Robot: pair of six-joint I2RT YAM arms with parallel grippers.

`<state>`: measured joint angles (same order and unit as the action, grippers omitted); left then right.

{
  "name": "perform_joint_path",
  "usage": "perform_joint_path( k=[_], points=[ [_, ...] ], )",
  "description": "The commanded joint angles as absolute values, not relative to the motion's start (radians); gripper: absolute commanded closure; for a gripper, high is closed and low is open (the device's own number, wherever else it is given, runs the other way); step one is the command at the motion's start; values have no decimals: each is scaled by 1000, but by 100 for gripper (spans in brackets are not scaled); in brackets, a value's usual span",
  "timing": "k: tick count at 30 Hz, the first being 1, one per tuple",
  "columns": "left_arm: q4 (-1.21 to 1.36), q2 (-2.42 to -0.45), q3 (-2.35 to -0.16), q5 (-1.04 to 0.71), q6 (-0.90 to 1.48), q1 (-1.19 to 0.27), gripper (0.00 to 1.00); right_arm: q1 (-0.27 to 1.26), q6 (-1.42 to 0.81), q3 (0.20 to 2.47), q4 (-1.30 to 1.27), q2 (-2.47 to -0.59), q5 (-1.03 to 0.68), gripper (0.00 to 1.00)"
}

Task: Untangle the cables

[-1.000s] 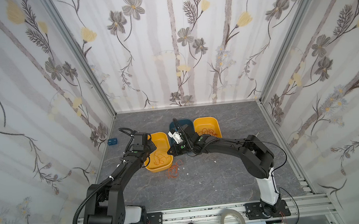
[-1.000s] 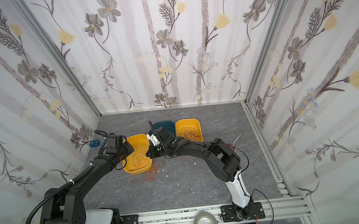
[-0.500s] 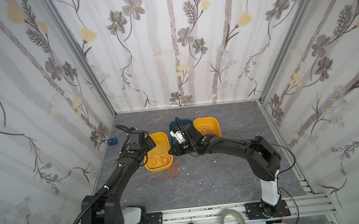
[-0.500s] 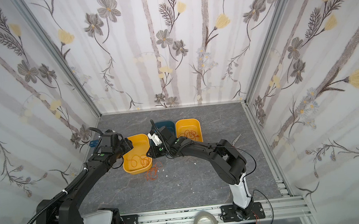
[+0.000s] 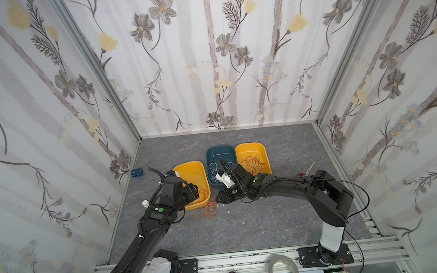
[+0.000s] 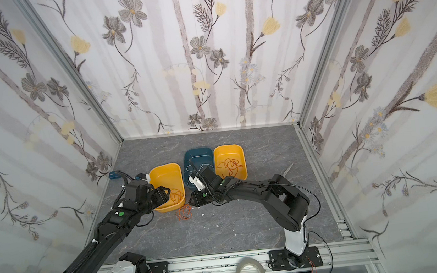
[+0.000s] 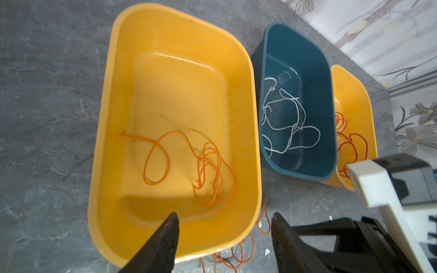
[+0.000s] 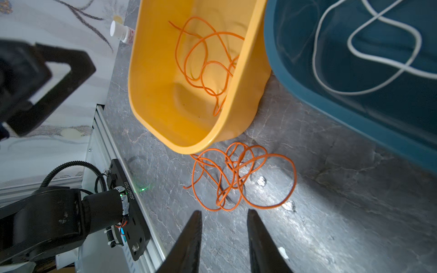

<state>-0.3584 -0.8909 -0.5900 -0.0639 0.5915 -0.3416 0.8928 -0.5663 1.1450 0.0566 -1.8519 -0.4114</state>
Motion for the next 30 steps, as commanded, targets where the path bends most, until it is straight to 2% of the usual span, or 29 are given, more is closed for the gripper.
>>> perform_joint_path(
  k=[1,14,21,26,30],
  points=[
    [-392,-854,-564,-61,643,-371,37,900,-531,1139,10,-1873,-384,65],
    [-461,-857,-524,-113,670,-502,36,917,-457,1175,1,-1961,-376,64],
    [-455,-875,-469,-124,705,-553,39,918,-468,1143,-15,-1957,-360,77],
    [-435,-860,-425,-120,746,-571,46,917,-483,1115,-27,-1950,-354,90],
    [-382,-858,-379,-143,763,-578,52,916,-503,1085,-43,-1939,-341,93]
  ],
)
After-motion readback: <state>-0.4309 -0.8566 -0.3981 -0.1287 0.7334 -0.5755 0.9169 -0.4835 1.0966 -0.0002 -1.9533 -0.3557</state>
